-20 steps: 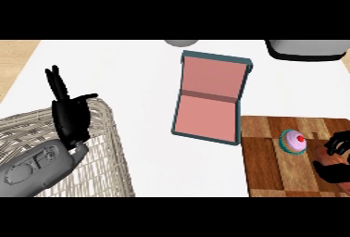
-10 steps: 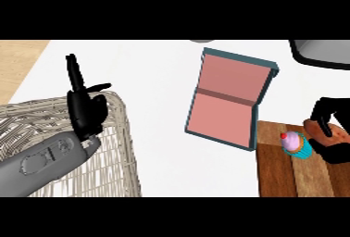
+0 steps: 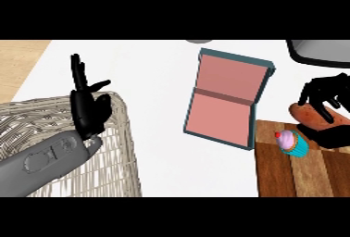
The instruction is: Pick the sweet potato from the cutting board and place it in the cardboard box
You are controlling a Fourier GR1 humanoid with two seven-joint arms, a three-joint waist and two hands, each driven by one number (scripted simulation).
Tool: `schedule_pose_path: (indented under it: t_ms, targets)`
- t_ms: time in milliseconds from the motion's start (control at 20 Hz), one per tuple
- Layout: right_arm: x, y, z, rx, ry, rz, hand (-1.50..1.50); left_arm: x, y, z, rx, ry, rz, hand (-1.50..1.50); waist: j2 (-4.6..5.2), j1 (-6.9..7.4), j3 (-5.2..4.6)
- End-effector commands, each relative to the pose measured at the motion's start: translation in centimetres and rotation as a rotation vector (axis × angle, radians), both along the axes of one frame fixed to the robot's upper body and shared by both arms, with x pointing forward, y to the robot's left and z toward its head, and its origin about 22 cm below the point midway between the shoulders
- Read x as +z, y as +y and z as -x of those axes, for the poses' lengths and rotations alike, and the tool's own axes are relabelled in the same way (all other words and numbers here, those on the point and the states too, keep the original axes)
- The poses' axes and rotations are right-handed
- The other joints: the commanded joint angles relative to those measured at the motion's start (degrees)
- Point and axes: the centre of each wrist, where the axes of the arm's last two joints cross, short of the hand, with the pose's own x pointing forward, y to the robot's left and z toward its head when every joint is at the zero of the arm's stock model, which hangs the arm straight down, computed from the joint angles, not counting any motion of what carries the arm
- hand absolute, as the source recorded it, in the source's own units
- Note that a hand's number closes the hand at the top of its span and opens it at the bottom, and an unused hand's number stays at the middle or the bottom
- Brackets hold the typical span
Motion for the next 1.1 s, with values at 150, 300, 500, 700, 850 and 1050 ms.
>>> schedule_pose_path:
  t_ms: [150, 300, 500, 700, 850, 1050]
  targets:
    - [1.8, 0.4, -1.7, 0.285, -0.004, -0.238, 1.50, -3.1, -1.8, 4.9, -0.324, 0.286, 0.035, 0.00, 0.07, -1.18, -0.99]
    - [3.6, -0.2, -2.7, 0.335, -0.003, -0.284, 1.50, -2.6, -1.8, 4.9, -0.335, 0.288, 0.053, 0.00, -0.16, -0.47, -1.17]
    - [3.9, 0.5, -3.7, 0.361, 0.045, -0.299, 1.50, -3.6, -2.8, 6.1, -0.381, 0.302, 0.057, 0.00, -0.31, -0.85, -1.35]
    - [5.2, 1.4, -4.5, 0.377, 0.051, -0.263, 1.50, -3.5, -1.1, 5.5, -0.360, 0.322, 0.044, 0.00, -0.45, -0.65, -1.54]
    - [5.4, 3.3, -5.5, 0.392, 0.064, -0.233, 1.50, -3.2, -1.8, 5.3, -0.375, 0.310, 0.056, 0.00, -0.30, -0.30, -1.51]
    - [5.2, 5.2, -6.3, 0.400, 0.119, -0.192, 1.50, -3.6, -1.3, 5.8, -0.375, 0.316, 0.052, 0.00, -0.60, -0.15, -1.56]
